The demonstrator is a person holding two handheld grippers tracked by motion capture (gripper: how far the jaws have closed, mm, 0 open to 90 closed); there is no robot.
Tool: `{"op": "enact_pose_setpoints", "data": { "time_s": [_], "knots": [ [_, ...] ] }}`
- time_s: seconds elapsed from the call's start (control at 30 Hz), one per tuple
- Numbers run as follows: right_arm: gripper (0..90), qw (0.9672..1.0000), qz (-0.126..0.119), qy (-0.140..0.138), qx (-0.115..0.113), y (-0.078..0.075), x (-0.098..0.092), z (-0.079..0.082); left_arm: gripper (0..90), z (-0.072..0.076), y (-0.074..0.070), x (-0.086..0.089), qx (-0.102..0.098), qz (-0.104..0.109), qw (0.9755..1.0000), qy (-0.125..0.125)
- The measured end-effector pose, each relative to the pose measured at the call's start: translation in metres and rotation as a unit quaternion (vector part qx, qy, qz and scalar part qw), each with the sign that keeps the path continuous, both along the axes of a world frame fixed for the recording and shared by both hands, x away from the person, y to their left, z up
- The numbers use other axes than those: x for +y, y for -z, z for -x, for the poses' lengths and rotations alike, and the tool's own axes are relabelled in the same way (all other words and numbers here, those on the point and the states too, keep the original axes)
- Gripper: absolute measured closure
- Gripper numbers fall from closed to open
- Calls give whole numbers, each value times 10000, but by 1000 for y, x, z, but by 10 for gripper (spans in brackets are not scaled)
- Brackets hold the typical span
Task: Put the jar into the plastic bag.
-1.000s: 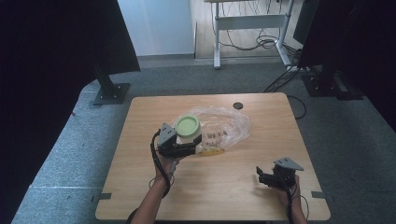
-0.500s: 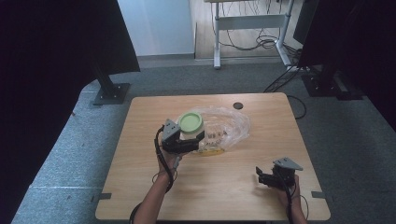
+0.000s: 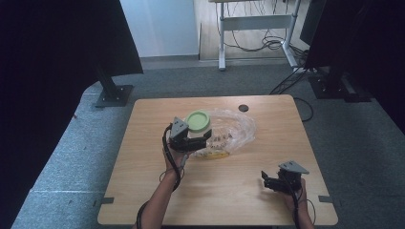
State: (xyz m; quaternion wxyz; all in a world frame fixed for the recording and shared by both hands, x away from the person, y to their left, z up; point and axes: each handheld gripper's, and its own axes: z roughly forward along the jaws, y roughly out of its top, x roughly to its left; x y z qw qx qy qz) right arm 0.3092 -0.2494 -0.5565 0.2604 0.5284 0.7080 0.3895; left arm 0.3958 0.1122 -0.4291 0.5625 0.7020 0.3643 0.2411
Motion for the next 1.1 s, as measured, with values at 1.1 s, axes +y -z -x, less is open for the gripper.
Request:
{"op": "enact_pose_setpoints", "data": {
  "time_s": [1.1],
  "knots": [
    [82, 9999, 34, -77, 63, 0, 2, -1, 116, -46, 18, -27, 99, -367, 9991, -208]
  ]
}}
